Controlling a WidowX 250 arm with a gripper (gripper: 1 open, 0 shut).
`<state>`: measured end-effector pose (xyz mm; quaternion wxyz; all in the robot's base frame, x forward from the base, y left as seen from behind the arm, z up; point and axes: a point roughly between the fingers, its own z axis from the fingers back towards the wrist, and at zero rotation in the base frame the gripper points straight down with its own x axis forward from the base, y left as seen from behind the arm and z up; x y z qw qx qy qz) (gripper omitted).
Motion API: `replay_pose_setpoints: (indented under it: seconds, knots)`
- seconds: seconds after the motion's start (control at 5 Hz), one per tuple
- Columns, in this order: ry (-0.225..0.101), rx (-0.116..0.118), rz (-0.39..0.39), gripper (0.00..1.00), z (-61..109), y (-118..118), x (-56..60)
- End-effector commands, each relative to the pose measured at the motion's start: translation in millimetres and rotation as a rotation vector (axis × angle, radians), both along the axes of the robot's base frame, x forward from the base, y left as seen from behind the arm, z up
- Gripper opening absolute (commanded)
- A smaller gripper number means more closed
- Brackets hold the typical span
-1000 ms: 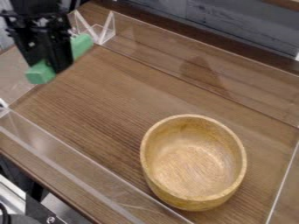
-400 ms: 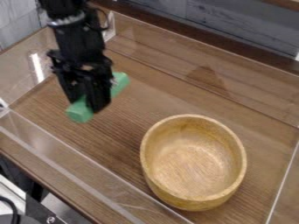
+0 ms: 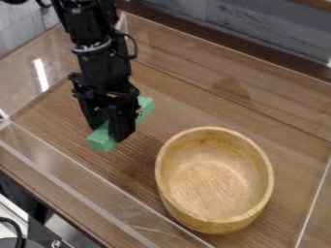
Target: Remove the green block from inside the brown bowl and put it on the table
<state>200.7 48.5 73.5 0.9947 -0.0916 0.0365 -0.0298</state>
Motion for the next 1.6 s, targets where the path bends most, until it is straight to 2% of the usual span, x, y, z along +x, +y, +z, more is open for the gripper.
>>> replay_pose_setpoints:
  seconds: [0.0, 0.4, 1.4]
  knots:
    - [-0.028, 0.008, -0.004, 0.0, 2.2, 1.3, 6.7]
    - [-0.024, 0.006, 0.0, 0.0, -4.3, 3.2, 8.4]
    - [-0.007, -0.021, 0.009, 0.0, -8.9, 10.1, 20.5]
